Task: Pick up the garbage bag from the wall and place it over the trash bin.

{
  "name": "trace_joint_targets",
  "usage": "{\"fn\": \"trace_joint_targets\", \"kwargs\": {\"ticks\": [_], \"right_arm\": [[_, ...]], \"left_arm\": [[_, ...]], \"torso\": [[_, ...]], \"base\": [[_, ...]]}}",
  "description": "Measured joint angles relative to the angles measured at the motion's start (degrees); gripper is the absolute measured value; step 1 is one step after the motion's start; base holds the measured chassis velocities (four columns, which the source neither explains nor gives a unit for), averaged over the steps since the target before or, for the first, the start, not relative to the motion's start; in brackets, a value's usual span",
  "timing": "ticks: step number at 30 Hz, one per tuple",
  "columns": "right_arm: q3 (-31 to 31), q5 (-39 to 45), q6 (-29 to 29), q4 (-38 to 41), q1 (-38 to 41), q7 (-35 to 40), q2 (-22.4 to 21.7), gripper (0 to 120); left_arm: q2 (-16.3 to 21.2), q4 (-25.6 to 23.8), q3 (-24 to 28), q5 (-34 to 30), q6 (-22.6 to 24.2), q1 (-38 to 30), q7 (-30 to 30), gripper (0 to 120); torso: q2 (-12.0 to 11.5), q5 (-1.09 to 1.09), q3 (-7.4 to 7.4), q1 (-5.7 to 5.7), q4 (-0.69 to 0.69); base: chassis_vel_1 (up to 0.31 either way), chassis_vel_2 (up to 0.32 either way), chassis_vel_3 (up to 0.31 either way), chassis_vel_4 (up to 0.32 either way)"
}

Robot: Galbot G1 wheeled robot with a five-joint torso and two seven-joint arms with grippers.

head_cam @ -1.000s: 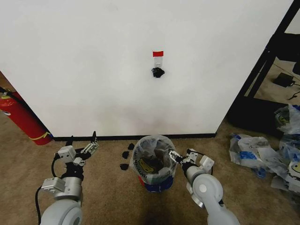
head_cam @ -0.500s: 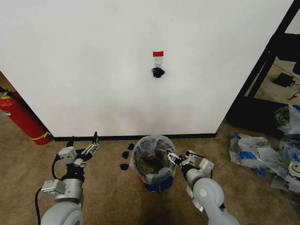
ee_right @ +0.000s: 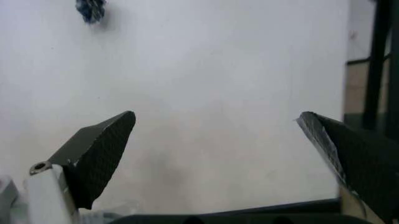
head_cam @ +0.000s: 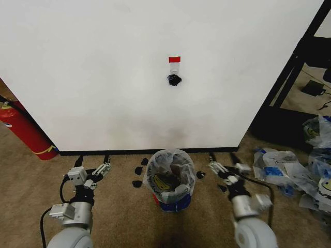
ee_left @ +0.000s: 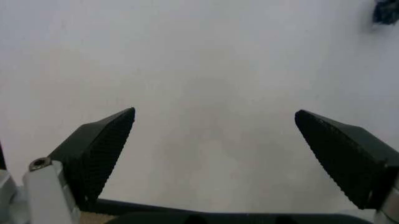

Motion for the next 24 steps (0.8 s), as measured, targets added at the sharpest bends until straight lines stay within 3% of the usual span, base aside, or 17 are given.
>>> {"fn": "trace_joint_targets", "kwargs": {"ticks": [3,9,24], "right_arm": [[1.2,-1.3,2.1,4.0,-5.7,-0.5,1.4,100],[1.4,-4.2,3.8,8.2,-9.8,-0.8,3.3,100],[1.3,-7.8,6.0,7.7,-9.3,-0.5,4.4,100]], "left_arm": [[0.1,0.3,0.5,2.3,-1.7,0.6,0.9,100],[0.1,0.4,0.8,5.5,-3.8,2.0,1.2,100],[-1.0,-0.6,2.1,9.4,-5.1,3.2,0.8,100]], "torso": [[0.0,0.0,0.0,0.0,-0.01],[0.0,-0.01,0.0,0.0,0.01],[0.0,0.0,0.01,0.0,0.01]], "base": [[0.0,0.0,0.0,0.0],[0.0,0.0,0.0,0.0],[0.0,0.0,0.0,0.0]]}}
